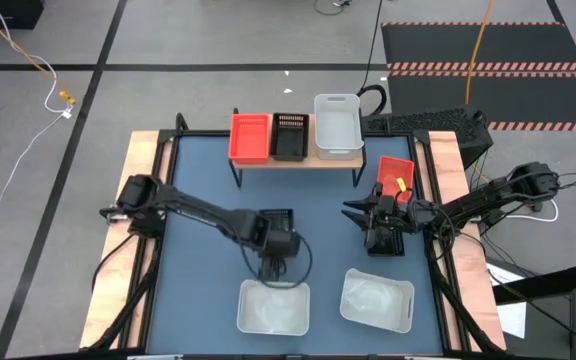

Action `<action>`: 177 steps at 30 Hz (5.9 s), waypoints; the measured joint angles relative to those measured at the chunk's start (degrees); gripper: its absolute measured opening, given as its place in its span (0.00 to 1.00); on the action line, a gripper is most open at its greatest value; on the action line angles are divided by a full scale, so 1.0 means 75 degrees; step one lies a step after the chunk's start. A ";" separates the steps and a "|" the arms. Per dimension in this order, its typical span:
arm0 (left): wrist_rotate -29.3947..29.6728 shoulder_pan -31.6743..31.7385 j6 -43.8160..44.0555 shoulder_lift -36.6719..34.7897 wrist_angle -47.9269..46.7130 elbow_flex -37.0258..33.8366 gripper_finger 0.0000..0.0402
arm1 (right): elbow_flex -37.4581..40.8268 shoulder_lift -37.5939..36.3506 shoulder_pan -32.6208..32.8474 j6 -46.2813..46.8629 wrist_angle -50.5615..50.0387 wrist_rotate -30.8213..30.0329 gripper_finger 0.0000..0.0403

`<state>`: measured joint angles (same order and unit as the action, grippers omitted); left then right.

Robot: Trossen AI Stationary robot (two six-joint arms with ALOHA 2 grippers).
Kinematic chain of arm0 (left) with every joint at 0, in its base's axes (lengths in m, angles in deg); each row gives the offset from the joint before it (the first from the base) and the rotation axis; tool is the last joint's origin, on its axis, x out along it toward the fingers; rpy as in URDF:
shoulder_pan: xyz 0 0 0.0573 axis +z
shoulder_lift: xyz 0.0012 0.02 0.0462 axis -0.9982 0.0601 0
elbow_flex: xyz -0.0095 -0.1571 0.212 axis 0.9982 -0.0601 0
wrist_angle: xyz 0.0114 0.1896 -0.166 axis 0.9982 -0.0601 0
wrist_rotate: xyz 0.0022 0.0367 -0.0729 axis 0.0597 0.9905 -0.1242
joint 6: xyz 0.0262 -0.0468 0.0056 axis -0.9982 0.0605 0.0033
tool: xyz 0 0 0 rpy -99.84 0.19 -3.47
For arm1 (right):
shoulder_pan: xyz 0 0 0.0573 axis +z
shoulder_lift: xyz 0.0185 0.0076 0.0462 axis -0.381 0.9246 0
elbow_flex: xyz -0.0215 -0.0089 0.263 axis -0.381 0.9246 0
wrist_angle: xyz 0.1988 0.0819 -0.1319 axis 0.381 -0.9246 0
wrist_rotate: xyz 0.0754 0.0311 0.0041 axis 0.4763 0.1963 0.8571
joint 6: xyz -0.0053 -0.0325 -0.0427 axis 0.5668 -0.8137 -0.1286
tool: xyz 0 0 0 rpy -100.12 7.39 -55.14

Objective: Stack baskets on shelf by color
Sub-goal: Stack the left black bin on top of the other black bin on the shelf

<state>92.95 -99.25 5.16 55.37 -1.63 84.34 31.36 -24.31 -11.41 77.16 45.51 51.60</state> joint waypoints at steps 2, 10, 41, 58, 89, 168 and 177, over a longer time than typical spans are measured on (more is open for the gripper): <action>0.0038 -0.0166 0.0027 0.0065 0.0128 0.0009 0.52 | -0.0001 0.0003 0.0000 0.0003 0.0011 0.0003 0.27; 0.0851 -0.0335 0.0205 0.0103 -0.0174 -0.0091 0.43 | -0.0001 0.0000 0.0000 0.0000 0.0055 0.0000 0.27; 0.0656 -0.0190 0.0293 0.0629 0.0049 -0.0099 0.23 | -0.0003 0.0000 0.0000 -0.0052 0.0032 -0.0003 0.27; 0.0672 -0.0054 -0.0821 0.0232 -0.2620 0.2283 0.02 | -0.0006 0.0000 0.0000 0.0029 0.0031 -0.0003 0.27; 0.4047 0.2225 -0.3241 0.0344 -0.4261 0.6854 0.01 | -0.0006 0.0000 0.0000 -0.0085 -0.0126 -0.0003 0.27; 0.2453 0.3732 -0.2371 0.0348 -0.2239 0.4510 0.27 | -0.0003 0.0001 0.0000 -0.0030 -0.0216 -0.0009 0.27; 0.2071 0.3605 -0.2440 0.0369 -0.2052 0.3994 0.20 | -0.0003 0.0001 0.0000 -0.0052 -0.0213 -0.0007 0.27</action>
<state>108.48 -72.21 -13.15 58.13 -17.02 114.29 31.34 -24.30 -11.41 76.77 43.91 51.54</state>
